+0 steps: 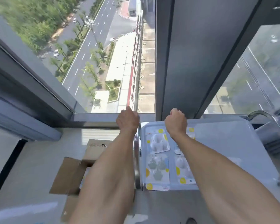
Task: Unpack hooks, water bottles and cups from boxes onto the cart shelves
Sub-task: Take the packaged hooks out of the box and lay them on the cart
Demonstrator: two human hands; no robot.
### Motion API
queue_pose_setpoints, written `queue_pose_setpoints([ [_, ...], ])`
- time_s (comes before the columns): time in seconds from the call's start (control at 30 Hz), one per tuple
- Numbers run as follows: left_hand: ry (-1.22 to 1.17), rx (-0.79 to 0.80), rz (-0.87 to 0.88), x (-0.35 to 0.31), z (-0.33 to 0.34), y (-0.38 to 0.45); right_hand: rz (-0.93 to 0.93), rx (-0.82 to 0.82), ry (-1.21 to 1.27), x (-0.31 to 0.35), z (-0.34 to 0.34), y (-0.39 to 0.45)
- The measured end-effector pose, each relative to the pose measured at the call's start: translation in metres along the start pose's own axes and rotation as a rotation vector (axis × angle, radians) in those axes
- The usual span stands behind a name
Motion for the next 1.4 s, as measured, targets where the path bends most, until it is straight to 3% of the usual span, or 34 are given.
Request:
queue_pose_setpoints([
  [0.1,0.009,-0.024,-0.11,0.119,-0.043,0.031,-0.129,0.0,0.014,0.107,0.057,-0.036],
  [0.27,0.135,0.267,-0.212,0.343,0.0,0.071,-0.223,0.162,-0.094,0.191,0.235,-0.098],
  [0.4,0.171,0.482,-0.201,0.482,0.098,0.096,0.049,0.474,-0.116,0.159,0.409,-0.131],
  [0.57,0.225,0.709,-0.191,0.591,0.249,0.072,0.272,0.778,-0.268,0.065,0.584,-0.188],
  [0.8,0.084,0.768,-0.269,0.609,0.442,0.054,0.134,0.849,-0.794,-0.028,0.724,-0.195],
  [0.97,0.111,0.678,-0.266,0.608,0.501,0.05,-0.085,0.825,-0.951,-0.051,0.765,-0.185],
  [1.1,0.154,0.714,-0.158,0.619,0.484,0.044,-0.005,0.767,-0.843,-0.046,0.761,-0.196],
  [1.17,0.053,0.659,-0.218,0.632,0.464,0.055,0.048,0.679,-0.744,-0.037,0.752,-0.195],
  [1.23,-0.047,0.678,-0.278,0.64,0.446,0.067,0.155,0.471,-0.599,-0.024,0.735,-0.188],
  [1.3,-0.05,0.757,-0.211,0.638,0.43,0.071,0.233,0.235,-0.429,-0.01,0.722,-0.181],
  [1.4,-0.079,0.793,-0.218,0.63,0.411,0.074,0.346,0.056,-0.196,0.017,0.706,-0.179],
])
Point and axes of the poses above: each hand's wrist, its own y-axis towards the middle knuckle, its own z-axis out of the palm, x = y × z, the point moved 1 cm from there along y, towards the middle knuckle, and after that the axes turned 3 degrees about x, right-handed, at the moved point
